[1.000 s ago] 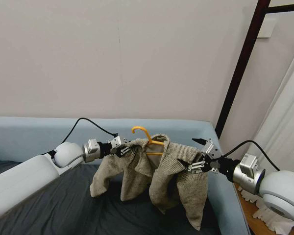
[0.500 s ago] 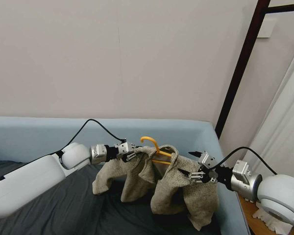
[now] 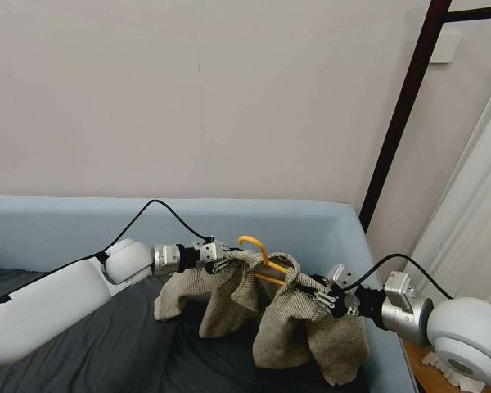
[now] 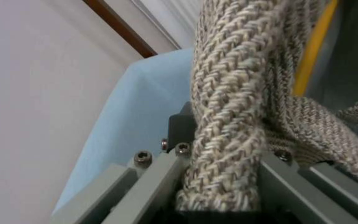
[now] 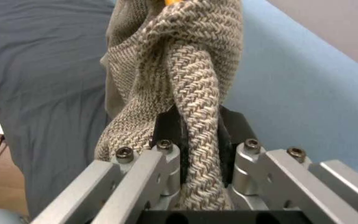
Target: Pick up the clothes from the sofa and hang them on the clothes hanger.
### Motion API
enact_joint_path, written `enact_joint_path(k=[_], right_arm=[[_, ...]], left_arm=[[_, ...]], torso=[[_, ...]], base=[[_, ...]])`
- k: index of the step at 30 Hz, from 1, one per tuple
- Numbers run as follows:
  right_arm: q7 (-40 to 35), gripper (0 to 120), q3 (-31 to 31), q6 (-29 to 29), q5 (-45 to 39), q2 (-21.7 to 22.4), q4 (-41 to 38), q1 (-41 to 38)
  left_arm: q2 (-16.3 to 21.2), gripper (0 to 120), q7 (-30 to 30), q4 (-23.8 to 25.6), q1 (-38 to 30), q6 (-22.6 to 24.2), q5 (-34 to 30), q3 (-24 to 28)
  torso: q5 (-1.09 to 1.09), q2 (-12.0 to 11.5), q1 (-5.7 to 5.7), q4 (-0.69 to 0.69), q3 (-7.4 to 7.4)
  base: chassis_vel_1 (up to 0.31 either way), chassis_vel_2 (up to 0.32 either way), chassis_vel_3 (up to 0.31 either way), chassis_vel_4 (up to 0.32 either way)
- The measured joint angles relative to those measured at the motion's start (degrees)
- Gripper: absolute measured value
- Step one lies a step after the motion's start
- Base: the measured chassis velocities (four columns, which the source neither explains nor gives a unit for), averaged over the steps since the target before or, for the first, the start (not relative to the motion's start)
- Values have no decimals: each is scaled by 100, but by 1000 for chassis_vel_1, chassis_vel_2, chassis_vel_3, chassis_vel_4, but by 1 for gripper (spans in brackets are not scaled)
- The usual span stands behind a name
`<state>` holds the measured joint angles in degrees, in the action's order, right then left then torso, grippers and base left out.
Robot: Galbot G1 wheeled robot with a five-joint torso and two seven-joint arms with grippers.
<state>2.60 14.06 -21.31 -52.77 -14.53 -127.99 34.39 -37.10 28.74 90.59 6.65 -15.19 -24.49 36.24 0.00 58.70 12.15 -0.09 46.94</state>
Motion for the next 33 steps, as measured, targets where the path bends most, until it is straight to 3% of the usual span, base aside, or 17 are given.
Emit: enact_joint_path(k=[8,12,17,24,33], right_arm=[[-24,10,-59,68,114,-23,17,117],[-26,10,-130,129,154,-13,33,197],[-135,9,-213,169,158,-12,44,259],[-326,9,-277,135,-137,-62,84,262],[-624,9,-336,75,-507,-243,243,227]], left_arm=[[-4,0,-106,-6,7,-9,49,13],[23,7,-285,-2,30,-48,73,13],[90,31,-849,-38,68,-99,67,-49],[157,52,-1325,40,177,-185,-24,-259],[583,88,-1987,569,1084,-365,-193,-967]], torso=[[0,0,0,0,0],[0,0,0,-1,0],[0,0,0,0,0],[0,0,0,-1,0],[0,0,0,0,0]], base=[[0,0,0,0],[0,0,0,0],[0,0,0,0],[0,0,0,0],[0,0,0,0]])
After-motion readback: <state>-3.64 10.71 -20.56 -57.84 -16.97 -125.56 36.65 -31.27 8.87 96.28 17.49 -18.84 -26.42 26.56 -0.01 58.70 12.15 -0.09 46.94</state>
